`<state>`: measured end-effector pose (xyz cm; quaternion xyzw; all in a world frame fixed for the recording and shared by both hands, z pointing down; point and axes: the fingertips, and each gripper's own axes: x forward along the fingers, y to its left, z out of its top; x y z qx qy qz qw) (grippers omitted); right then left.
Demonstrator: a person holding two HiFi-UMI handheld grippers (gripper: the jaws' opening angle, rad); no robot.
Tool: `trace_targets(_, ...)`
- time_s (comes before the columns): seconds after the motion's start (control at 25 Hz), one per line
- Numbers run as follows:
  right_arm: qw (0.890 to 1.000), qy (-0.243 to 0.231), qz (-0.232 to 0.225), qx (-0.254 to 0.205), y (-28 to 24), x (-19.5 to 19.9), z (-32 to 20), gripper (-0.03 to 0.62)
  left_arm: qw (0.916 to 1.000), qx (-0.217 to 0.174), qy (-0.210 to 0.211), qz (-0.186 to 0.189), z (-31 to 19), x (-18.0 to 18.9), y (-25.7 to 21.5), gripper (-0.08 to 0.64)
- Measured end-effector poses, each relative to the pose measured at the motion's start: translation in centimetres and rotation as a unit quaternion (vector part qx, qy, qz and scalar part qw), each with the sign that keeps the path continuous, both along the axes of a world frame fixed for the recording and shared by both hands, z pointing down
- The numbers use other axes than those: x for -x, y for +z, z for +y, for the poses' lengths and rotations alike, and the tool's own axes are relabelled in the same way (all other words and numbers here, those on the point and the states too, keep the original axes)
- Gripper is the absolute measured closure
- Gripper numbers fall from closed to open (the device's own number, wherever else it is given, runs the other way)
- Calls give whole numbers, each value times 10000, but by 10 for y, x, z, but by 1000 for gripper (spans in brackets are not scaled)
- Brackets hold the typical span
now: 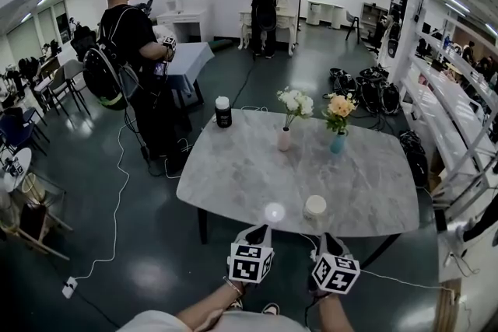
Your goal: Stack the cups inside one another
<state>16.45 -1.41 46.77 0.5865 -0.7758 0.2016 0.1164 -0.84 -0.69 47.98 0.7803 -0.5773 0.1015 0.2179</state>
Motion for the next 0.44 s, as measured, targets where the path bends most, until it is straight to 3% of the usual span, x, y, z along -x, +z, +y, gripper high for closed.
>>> trace_targets(0.44,10000,-29,-26,-75,-9,-1,-2,586,10000,-65,-31,-16,-3,0,-8,565)
